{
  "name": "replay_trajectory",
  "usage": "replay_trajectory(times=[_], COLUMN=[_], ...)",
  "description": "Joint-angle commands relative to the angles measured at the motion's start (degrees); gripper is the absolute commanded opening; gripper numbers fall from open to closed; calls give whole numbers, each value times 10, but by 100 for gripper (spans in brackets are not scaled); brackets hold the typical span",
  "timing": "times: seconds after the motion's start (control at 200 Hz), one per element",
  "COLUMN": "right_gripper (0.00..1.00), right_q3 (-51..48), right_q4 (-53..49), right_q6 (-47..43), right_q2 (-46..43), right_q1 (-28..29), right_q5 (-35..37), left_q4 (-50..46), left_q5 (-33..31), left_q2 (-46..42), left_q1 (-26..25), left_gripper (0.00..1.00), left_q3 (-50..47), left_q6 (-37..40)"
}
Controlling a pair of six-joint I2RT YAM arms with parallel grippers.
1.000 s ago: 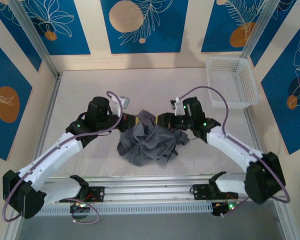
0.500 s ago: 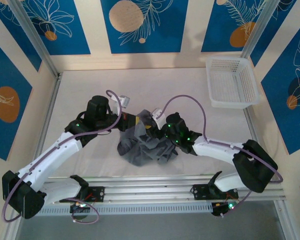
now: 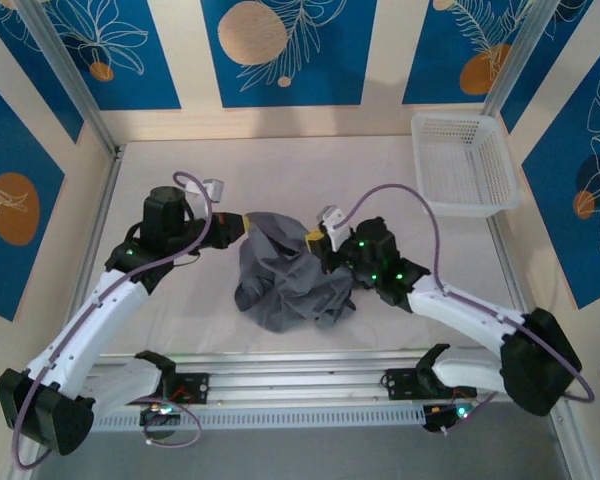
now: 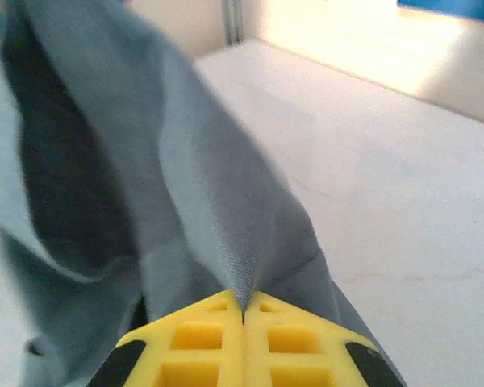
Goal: Fold the inside-out t-shirt
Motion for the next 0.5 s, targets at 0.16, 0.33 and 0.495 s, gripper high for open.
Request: replay_trajectory(times=[0.16, 0.33, 0.495], right_gripper=[8, 31, 33], right_q3=[25, 70, 83], right_q4=[-56, -107, -83], right_q6=[120, 170, 172], right_q2=[-6, 32, 36], right_q1=[-18, -10, 32], right_q5=[-98, -13, 3], left_q4=[8, 4, 20], left_q5=[51, 61, 69], left_q2=[-6, -7, -2], left_q1=[22, 22, 22], left_gripper=[0, 0, 0], left_q3=[-15, -13, -28], left_q6=[-9, -8, -20])
